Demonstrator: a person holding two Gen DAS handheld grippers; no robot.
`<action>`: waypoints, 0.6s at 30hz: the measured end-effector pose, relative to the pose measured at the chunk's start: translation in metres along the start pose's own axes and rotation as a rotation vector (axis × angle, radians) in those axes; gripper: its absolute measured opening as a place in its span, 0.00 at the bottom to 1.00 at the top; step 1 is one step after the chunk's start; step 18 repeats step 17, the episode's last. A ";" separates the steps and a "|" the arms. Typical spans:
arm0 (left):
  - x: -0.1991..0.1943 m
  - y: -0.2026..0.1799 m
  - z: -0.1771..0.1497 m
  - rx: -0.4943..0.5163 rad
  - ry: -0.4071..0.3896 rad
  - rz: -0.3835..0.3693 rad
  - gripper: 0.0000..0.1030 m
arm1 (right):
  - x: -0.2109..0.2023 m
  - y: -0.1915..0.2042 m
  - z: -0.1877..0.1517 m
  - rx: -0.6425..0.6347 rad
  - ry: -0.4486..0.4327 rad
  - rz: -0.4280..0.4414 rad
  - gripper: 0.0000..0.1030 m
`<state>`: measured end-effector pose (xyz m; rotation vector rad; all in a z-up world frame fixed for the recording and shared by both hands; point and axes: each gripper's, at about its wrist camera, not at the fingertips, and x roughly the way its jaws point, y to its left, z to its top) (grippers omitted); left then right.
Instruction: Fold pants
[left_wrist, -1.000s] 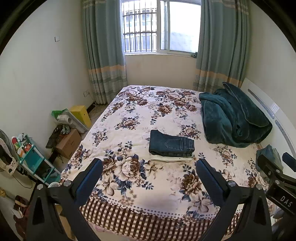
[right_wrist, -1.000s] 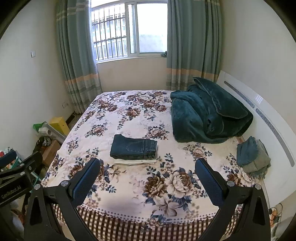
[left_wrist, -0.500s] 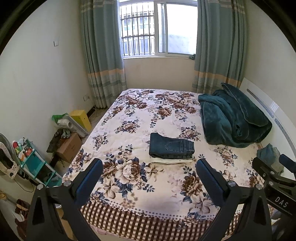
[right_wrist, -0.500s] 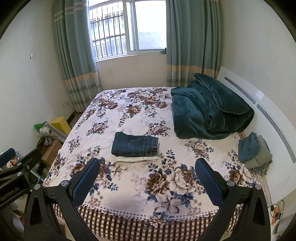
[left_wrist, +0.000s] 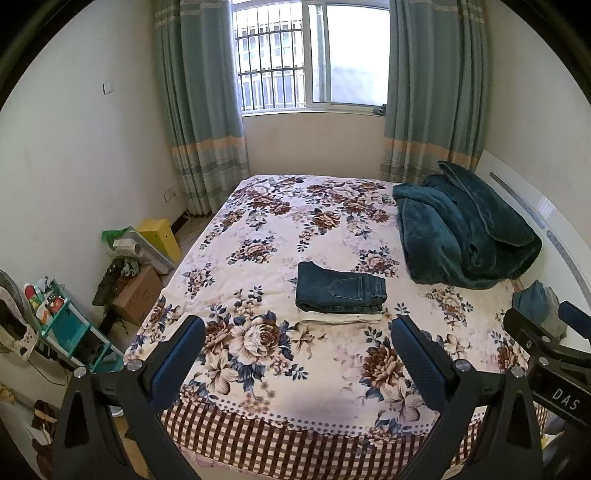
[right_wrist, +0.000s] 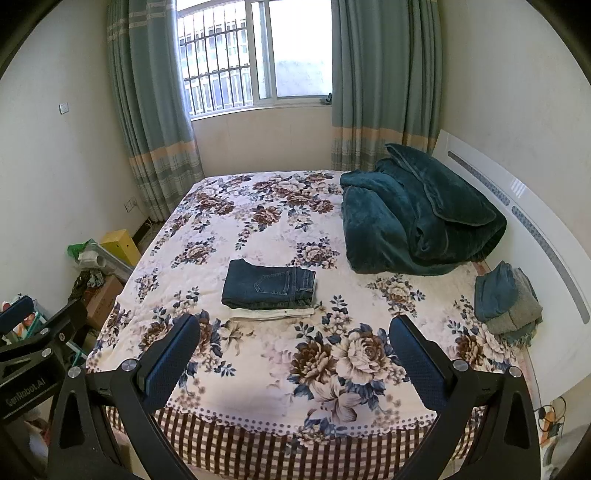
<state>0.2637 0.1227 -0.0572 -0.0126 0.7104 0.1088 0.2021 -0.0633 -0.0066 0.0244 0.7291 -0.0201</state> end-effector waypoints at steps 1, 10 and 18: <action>0.001 0.001 0.000 0.006 -0.001 -0.001 1.00 | 0.000 -0.003 0.001 0.003 -0.001 0.001 1.00; 0.001 0.000 0.001 0.012 -0.004 -0.005 1.00 | -0.001 -0.002 -0.002 0.005 -0.002 -0.004 1.00; 0.000 -0.002 0.004 0.012 -0.011 -0.004 1.00 | 0.000 -0.006 0.001 0.003 -0.002 -0.005 1.00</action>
